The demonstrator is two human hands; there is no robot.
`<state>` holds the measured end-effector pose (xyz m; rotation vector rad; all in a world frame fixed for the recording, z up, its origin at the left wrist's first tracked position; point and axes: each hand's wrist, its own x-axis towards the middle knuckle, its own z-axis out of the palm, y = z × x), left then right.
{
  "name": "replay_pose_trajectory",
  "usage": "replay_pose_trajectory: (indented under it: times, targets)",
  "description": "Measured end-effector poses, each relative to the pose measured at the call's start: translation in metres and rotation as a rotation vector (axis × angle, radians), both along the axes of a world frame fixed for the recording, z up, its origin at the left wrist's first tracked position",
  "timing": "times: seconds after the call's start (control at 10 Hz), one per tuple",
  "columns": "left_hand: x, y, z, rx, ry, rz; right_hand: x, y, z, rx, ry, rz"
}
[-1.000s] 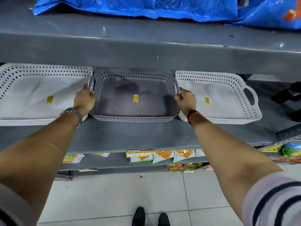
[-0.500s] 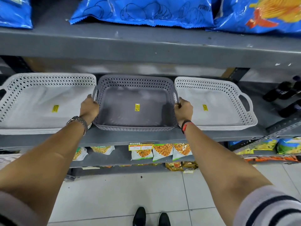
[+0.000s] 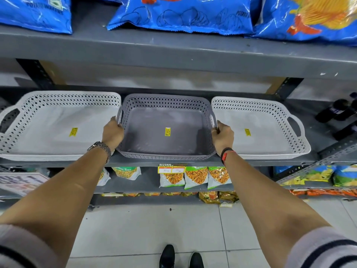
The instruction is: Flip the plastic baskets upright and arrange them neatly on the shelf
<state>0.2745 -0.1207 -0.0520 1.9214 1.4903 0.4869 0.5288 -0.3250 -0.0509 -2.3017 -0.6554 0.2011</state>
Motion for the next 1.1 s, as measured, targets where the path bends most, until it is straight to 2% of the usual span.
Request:
replay_pose_trajectory:
  times: [0.7, 0.8, 0.9, 1.0, 1.1]
  targets:
    - [-0.005, 0.002, -0.002, -0.006, 0.002, -0.04, -0.004, 0.001, 0.008, -0.058, -0.042, 0.008]
    - [-0.007, -0.001, -0.001, -0.009, 0.018, -0.043, -0.006, -0.001, 0.007, -0.071, -0.026, 0.009]
    - [-0.011, -0.005, 0.005, 0.022, 0.032, -0.055, -0.005, -0.003, 0.011, -0.012, 0.068, 0.043]
    - [-0.015, -0.016, 0.014, 0.243, 0.049, -0.118, -0.012, -0.008, 0.021, 0.04, -0.016, 0.112]
    - [-0.025, -0.045, 0.032, 0.677, 0.114, -0.305, -0.025, -0.028, 0.036, 0.136, -0.336, 0.226]
